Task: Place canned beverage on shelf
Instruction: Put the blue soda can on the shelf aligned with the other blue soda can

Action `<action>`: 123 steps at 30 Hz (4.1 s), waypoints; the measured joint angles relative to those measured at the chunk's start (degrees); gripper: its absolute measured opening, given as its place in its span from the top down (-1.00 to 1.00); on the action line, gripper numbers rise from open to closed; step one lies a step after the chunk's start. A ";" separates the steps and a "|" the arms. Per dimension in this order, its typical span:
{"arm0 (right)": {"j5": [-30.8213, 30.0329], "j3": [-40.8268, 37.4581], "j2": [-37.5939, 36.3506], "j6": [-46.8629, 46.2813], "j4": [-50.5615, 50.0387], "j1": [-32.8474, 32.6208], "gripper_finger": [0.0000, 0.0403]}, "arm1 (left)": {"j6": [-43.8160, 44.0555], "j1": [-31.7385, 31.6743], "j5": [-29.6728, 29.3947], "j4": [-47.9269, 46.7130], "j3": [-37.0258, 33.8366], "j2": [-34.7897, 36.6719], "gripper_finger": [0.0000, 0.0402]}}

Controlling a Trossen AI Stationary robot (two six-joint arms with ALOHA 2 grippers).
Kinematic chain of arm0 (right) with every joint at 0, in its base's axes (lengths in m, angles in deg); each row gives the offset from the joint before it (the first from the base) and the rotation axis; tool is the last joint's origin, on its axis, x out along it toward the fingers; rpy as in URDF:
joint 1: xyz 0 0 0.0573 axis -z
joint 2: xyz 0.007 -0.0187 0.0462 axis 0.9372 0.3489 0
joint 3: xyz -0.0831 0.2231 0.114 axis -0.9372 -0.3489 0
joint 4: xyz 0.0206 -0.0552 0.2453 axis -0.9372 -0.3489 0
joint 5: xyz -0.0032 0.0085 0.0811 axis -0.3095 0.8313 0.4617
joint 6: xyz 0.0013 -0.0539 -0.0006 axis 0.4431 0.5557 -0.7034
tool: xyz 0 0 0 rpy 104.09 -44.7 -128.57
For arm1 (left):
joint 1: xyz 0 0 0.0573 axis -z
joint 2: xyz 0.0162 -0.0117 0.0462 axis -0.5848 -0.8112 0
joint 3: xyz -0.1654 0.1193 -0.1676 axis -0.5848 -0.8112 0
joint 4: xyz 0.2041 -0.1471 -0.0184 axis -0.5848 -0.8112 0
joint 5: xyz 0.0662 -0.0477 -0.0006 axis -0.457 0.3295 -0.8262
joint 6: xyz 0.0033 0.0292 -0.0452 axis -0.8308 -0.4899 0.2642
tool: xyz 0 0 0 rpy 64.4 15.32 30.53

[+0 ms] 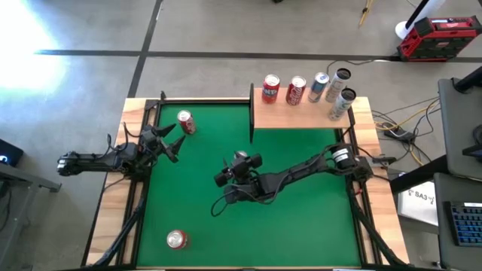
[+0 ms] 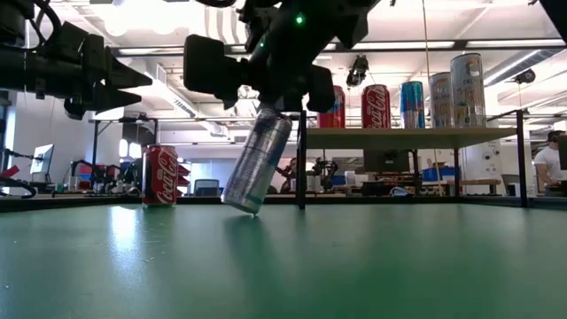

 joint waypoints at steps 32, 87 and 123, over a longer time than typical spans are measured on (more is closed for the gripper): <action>8.34 1.29 0.35 10.25 3.65 -0.76 0.51 | 0.00 0.00 -0.02 0.01 0.00 0.00 -0.61; 2.46 1.11 -4.84 13.79 -0.89 -3.89 -0.78 | -0.01 0.00 -0.02 0.02 0.00 0.00 -0.61; 62.48 1.18 -18.97 40.67 -34.78 9.22 -0.78 | 0.01 -0.02 0.00 0.01 0.00 0.02 -0.61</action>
